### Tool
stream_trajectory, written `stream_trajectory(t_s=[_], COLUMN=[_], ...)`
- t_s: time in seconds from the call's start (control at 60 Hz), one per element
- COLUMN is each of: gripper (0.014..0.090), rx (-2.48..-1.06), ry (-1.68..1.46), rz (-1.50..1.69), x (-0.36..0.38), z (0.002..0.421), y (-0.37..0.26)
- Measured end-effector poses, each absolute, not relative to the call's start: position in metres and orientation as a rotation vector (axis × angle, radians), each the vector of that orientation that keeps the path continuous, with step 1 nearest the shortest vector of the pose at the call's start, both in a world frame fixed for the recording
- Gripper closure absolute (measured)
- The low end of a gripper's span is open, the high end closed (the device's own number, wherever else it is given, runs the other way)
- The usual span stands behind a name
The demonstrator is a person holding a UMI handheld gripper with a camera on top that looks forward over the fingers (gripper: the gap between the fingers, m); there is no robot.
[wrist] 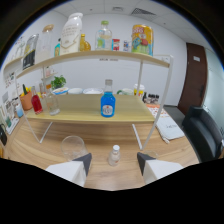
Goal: Make me a cup of Mojito.
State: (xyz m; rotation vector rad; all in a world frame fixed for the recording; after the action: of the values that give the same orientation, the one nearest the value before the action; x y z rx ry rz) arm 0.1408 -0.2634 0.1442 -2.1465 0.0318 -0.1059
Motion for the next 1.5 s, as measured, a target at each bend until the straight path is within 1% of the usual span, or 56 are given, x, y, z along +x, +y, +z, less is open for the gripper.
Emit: stream_trajectory(t_s=[0.167,0.317,0.4,0.567,0.733,0.85,0.933,1.0,1.083,1.217,1.3,1.4,1.5], gripper=[0.0195,0.0192,0.0184,0.0185,0.0184,0.0181,0.018,0.0181,0.0179,0.018,0.0181,0.0181,0.0187], rx=[-2.127,-2.117,-2.108,-2.098,-2.103,-2.094,-2.06,-2.022,-1.953,-1.815,-1.75,-1.71,-1.7], ry=[0.044,0.04,0.026,-0.002,-0.052,-0.07,-0.077,-0.075,-0.066,-0.068,-0.073,-0.072,-0.076], rz=[-0.108,-0.068,-0.047,0.002,-0.005,-0.001,0.003,0.02,0.056,0.081,0.095,0.096,0.106], x=[0.1,0.046,0.018,-0.031,-0.054,-0.066,-0.076,-0.086,-0.102,-0.127,-0.14,-0.151,-0.162], z=[0.198,0.22,0.222,0.205,0.188,0.196,0.218,0.243,0.287,0.367,0.407,0.43,0.44], y=[-0.29,-0.313,-0.321,-0.328,-0.325,-0.319,-0.312,-0.304,-0.292,-0.261,-0.237,-0.201,-0.164])
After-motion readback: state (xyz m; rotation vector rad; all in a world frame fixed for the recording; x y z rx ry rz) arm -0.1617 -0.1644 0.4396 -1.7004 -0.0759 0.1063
